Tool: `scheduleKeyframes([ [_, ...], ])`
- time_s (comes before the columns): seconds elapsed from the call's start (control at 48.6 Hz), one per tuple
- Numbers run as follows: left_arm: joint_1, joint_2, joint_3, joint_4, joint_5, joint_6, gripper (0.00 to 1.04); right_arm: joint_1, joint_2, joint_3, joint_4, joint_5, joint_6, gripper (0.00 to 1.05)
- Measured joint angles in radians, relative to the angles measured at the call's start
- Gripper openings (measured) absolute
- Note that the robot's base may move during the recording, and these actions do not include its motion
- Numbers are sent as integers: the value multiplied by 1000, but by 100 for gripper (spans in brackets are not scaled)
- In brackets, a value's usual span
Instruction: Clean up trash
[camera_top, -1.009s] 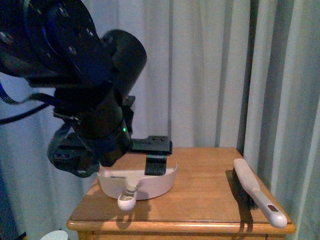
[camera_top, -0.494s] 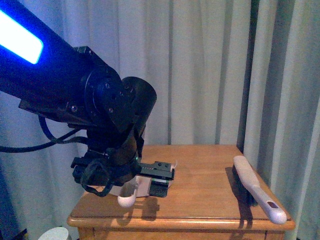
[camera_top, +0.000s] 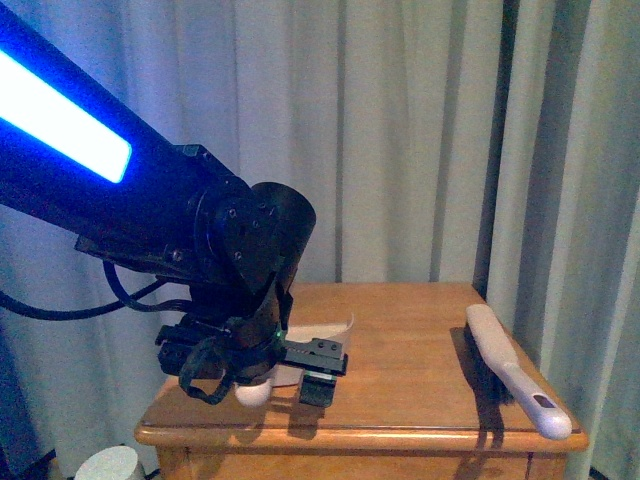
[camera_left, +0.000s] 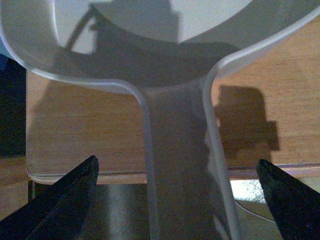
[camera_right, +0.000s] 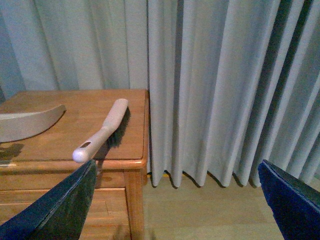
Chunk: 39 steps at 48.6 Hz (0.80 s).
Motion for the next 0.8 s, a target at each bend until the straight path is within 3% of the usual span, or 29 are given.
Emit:
scheduleKeyframes([
  [0.082, 5, 1, 0, 3, 0, 11, 97, 0, 0, 0, 0, 0, 0, 97],
  [0.185, 6, 1, 0, 4, -3, 22, 84, 0, 0, 0, 0, 0, 0, 97],
  [0.432, 6, 0, -2, 4, 2, 35, 41, 0, 0, 0, 0, 0, 0, 97],
  [0.535, 6, -1, -8, 10, -3, 35, 28, 0, 0, 0, 0, 0, 0, 97],
  [0.803, 6, -30, -43, 61, -8, 43, 26, 0, 0, 0, 0, 0, 0, 97],
])
